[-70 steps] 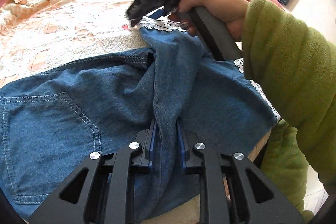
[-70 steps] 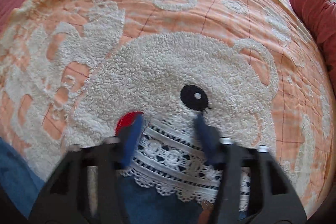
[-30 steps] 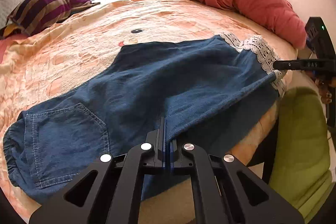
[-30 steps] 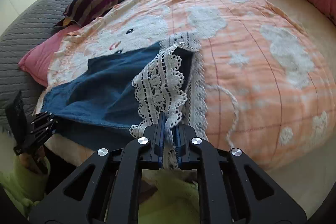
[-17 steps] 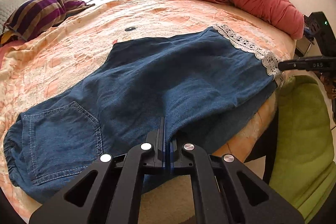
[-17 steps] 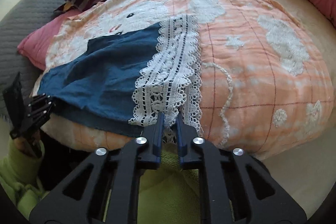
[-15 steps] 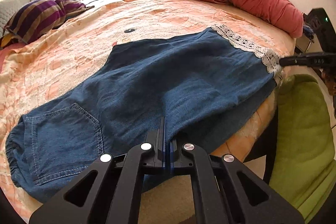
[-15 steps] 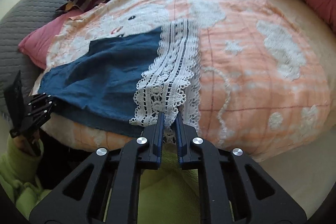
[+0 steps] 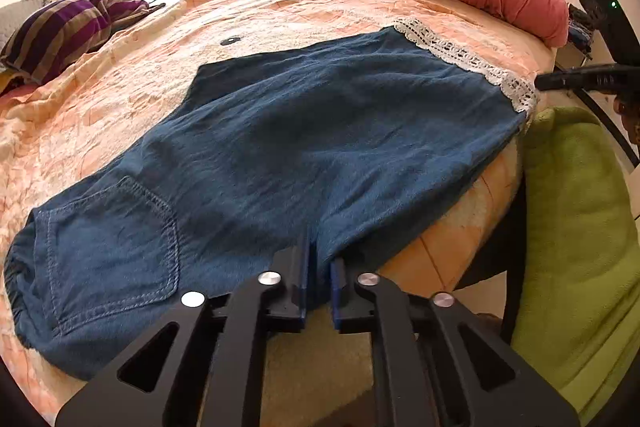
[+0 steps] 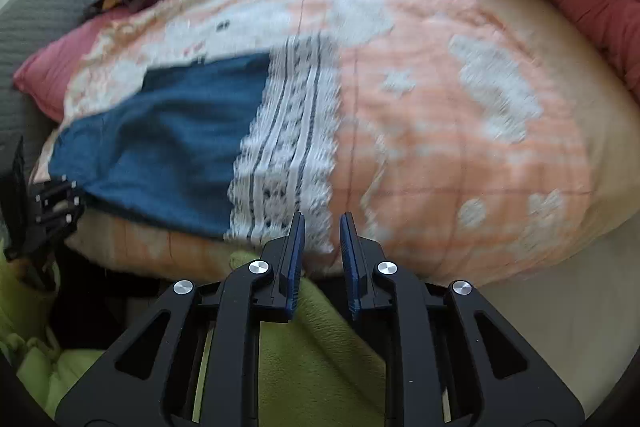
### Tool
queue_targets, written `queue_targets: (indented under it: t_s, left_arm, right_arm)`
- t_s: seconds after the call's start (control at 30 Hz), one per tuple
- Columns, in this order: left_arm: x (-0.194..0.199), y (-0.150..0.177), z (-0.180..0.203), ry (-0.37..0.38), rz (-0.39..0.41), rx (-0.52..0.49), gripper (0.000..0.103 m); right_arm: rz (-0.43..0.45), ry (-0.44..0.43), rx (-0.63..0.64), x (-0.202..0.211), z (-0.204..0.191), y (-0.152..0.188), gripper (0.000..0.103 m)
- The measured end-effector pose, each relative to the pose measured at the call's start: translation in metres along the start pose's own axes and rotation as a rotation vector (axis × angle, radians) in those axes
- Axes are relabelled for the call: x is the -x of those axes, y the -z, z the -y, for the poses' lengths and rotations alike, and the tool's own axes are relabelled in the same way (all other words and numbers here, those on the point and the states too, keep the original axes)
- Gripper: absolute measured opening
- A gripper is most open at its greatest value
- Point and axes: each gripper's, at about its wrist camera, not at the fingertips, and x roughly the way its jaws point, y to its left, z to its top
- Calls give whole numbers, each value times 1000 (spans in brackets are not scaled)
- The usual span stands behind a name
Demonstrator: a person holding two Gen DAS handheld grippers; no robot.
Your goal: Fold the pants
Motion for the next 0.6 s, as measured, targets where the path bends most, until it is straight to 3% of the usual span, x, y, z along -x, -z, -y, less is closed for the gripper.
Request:
queue_targets:
  t_s: [0.03,0.2,0.27,0.33,0.43,0.5,0.6]
  left_arm:
    - [5,0,-2,2,7,9,24]
    - [45,-10,-20,-7,101,65,38]
    - [56,-20,-29,-42,134,73,47]
    - [63,-32,-39,-79,158,80,47]
    - [65,-50,-53,-88,172,103,48]
    - [58,-62,-62,-90,166,117,55]
    - [39,-81,-75,-78,144,147,57]
  right_arm:
    - [33,-9,4,7,0,-3,17]
    - [105,-79,79,7,-23,-29,26]
    - [90,-118,112,-8,-36,-40,28]
    - [59,-132,143,-27,-48,-45,30]
    - [-76,-104,148,-68,-55,-45,32]
    - [-133,-74,152,-84,-52,-40,32]
    - [-88,-120,133,-72,-48,-47,36]
